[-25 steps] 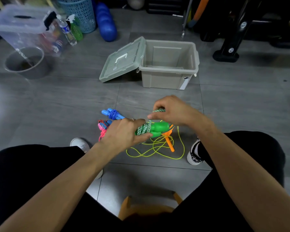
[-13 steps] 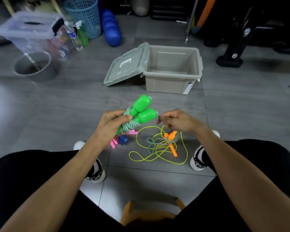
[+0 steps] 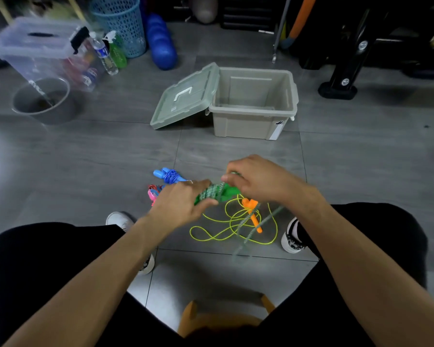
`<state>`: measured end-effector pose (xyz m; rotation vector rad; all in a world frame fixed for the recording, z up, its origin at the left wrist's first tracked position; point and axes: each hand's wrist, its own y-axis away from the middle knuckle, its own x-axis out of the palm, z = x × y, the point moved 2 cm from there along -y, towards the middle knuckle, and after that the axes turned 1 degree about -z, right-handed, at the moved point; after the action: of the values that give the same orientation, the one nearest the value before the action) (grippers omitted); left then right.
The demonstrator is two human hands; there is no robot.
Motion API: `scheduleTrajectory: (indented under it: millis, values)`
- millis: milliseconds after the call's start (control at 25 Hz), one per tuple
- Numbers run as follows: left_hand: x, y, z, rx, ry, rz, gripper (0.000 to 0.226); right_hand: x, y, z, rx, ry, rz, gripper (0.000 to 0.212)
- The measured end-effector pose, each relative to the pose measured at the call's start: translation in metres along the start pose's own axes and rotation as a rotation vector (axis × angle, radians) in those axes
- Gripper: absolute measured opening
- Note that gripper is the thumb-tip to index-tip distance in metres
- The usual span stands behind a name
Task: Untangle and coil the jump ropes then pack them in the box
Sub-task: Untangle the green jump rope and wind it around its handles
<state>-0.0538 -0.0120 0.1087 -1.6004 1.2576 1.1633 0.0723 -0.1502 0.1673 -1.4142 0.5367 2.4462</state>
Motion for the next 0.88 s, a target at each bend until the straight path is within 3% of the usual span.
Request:
scheduleTrajectory:
  millis: [120,200,280,440,520,600,640,760,880]
  values:
    - [0.002,0.003,-0.014,0.075,0.099,-0.014,0.077,-0.004,-0.006,-0.015,-0.002,-0.123,-0.059,0.027]
    - [-0.003,0.001,-0.011,0.023,0.156,0.006,0.071,-0.003,-0.009,-0.027,0.009,-0.181,-0.087,0.025]
    - [-0.011,-0.001,-0.007,-0.023,0.402,0.034,0.055,0.000,-0.012,-0.041,0.050,-0.268,-0.113,0.022]
    - [-0.025,-0.004,-0.007,-0.343,0.968,-0.070,0.017,0.013,-0.007,-0.060,0.143,-0.548,-0.141,0.025]
    - [-0.021,-0.005,-0.002,-0.498,1.144,-0.122,0.029,0.026,-0.004,-0.054,0.158,-0.583,-0.091,0.027]
    - [-0.014,-0.007,0.004,-0.607,1.230,-0.134,0.057,0.040,-0.005,-0.037,0.130,-0.509,-0.034,0.029]
    - [-0.012,-0.007,0.004,-0.647,1.234,-0.130,0.056,0.047,-0.006,-0.029,0.105,-0.417,-0.001,0.030]
    - [-0.014,-0.007,0.002,-0.673,1.287,-0.111,0.023,0.054,-0.009,-0.007,0.038,-0.135,0.076,0.032]
    - [-0.014,-0.007,0.009,-0.581,1.087,-0.117,0.018,0.045,-0.005,0.008,0.031,-0.009,0.149,0.024]
